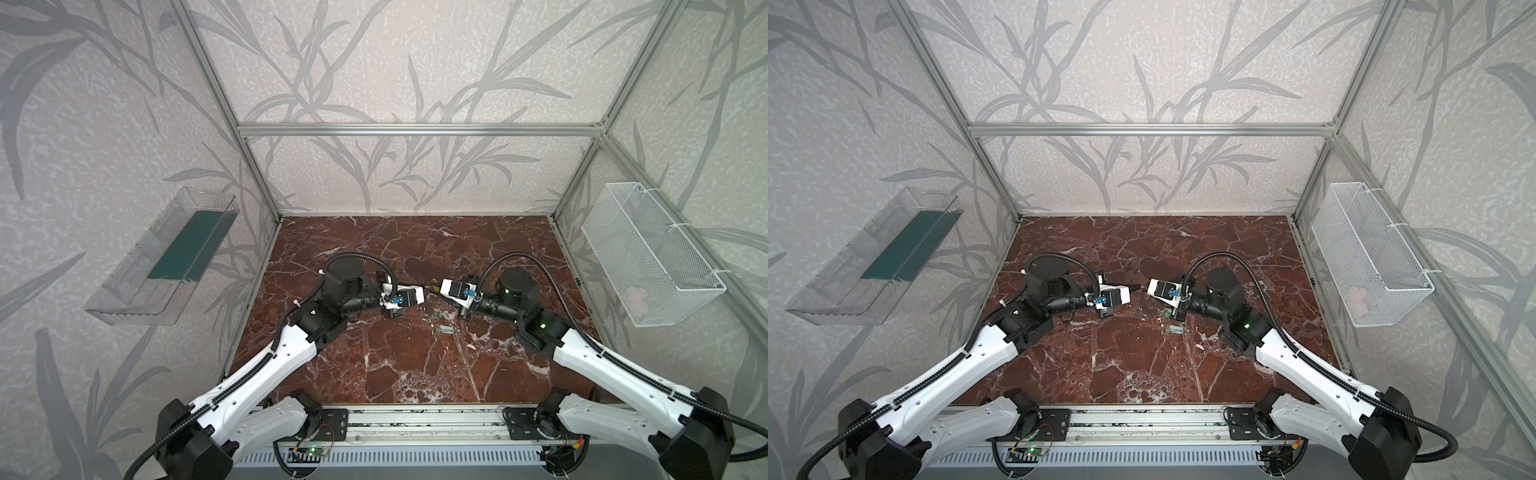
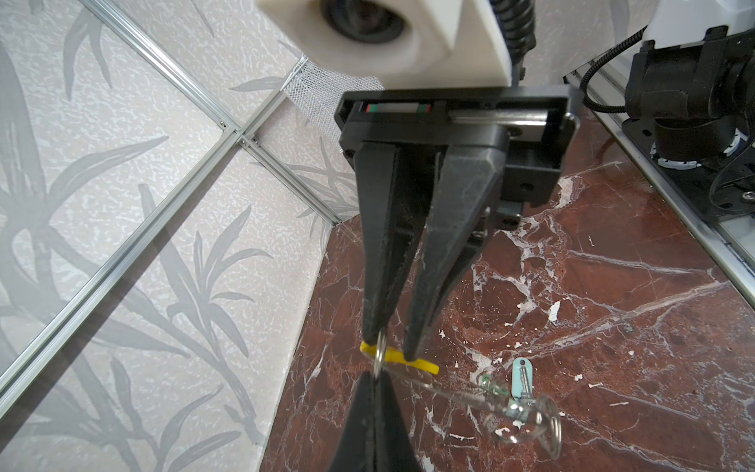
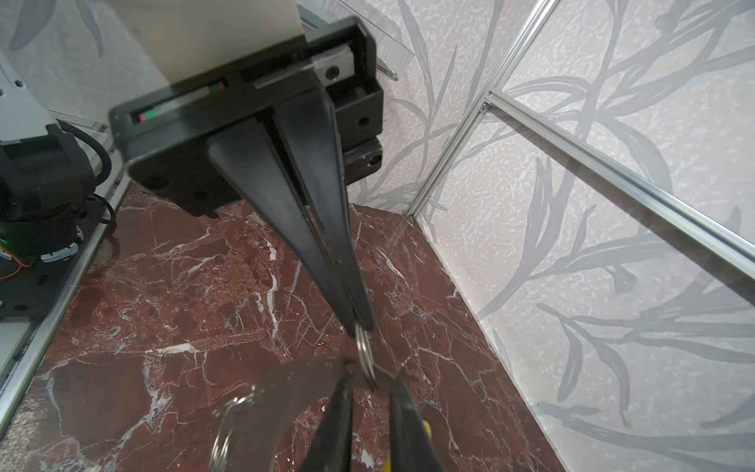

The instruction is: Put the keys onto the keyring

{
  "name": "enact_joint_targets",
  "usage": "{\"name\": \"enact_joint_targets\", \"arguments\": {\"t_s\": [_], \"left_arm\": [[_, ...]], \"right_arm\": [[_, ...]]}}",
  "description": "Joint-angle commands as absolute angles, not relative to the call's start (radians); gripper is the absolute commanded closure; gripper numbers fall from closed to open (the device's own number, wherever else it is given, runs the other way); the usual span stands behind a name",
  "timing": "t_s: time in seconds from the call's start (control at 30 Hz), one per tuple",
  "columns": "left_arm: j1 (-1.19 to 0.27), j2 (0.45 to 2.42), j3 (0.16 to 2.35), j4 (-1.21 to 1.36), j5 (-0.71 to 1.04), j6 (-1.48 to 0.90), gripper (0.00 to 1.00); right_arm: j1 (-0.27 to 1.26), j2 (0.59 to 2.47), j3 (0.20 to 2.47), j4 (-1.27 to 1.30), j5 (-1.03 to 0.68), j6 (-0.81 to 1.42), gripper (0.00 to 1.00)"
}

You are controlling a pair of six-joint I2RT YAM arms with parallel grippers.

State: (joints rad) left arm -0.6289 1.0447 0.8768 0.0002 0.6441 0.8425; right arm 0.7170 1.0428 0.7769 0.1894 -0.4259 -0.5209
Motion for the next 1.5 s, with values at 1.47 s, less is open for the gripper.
{"name": "enact_joint_targets", "arguments": {"t_s": [1.47], "left_arm": [[-0.617,1.002,0.747,0.269,0.581,0.432,0.70]], "right_arm": [[0.711,1.041,0.632,0.627,-0.440,-0.271,1.00]]}}
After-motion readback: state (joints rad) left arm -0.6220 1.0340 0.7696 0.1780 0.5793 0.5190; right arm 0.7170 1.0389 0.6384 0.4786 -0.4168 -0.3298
